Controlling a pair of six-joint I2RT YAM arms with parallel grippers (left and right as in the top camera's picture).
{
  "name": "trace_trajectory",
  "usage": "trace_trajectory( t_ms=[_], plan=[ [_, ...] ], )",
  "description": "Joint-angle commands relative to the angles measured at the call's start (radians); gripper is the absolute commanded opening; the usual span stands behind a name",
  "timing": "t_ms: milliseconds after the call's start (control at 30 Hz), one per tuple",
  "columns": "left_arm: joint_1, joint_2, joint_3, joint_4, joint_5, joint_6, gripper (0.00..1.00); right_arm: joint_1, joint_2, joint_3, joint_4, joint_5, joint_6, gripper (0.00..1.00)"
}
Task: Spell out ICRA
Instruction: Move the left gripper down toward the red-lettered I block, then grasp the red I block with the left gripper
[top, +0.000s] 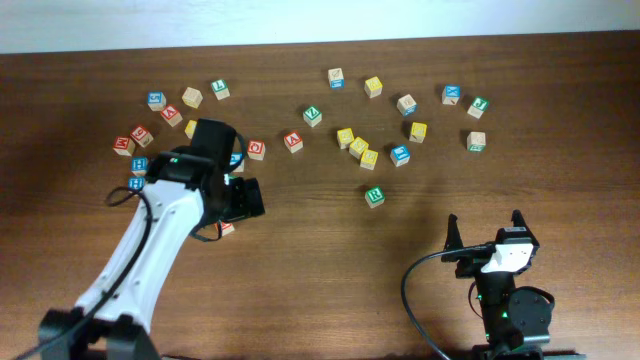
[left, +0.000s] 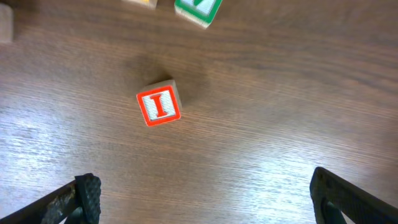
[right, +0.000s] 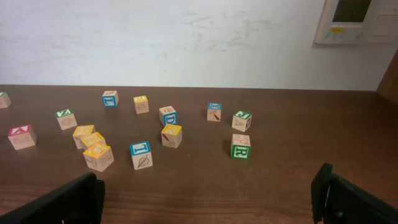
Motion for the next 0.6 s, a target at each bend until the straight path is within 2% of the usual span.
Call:
trace_trajectory(
  t_ms=[0, 167, 233, 267, 333, 367, 467, 567],
  plan=[
    [-0.003, 0.077, 0.008, -0.008, 0.007, -0.021, 0.99, -0.007, -0.006, -0.005, -0.006, 0.012, 0.003, 0.98],
    [0.0, 0.169, 0.008, -0.001, -0.145, -0.179, 0.99, -0.007, -0.006, -0.005, -0.006, 0.012, 0.003, 0.98],
    [0.023, 0.187, 0.008, 0.006, -0.109, -0.179, 1.0, -0.007, -0.006, -0.005, -0.006, 0.012, 0.003, 0.98],
    [0.046, 0.198, 0.008, 0.018, -0.097, -0.179, 0.95, -0.007, -0.006, -0.005, -0.006, 0.012, 0.003, 0.99],
    [0.098, 0.22, 0.0, 0.055, -0.046, -0.178, 0.96, -0.007, -0.006, -0.005, -0.006, 0.012, 0.003, 0.98],
    [0.111, 0.234, -0.009, 0.078, -0.011, -0.178, 0.9, -0.007, -0.006, -0.005, -0.006, 0.012, 0.003, 0.98],
    [0.114, 0.268, -0.04, 0.132, 0.042, -0.178, 0.84, -0.007, -0.006, -0.005, -0.006, 0.012, 0.003, 0.98],
    [0.114, 0.271, -0.073, 0.172, 0.039, -0.178, 0.64, -0.007, -0.006, -0.005, -0.006, 0.012, 0.003, 0.98]
  ],
)
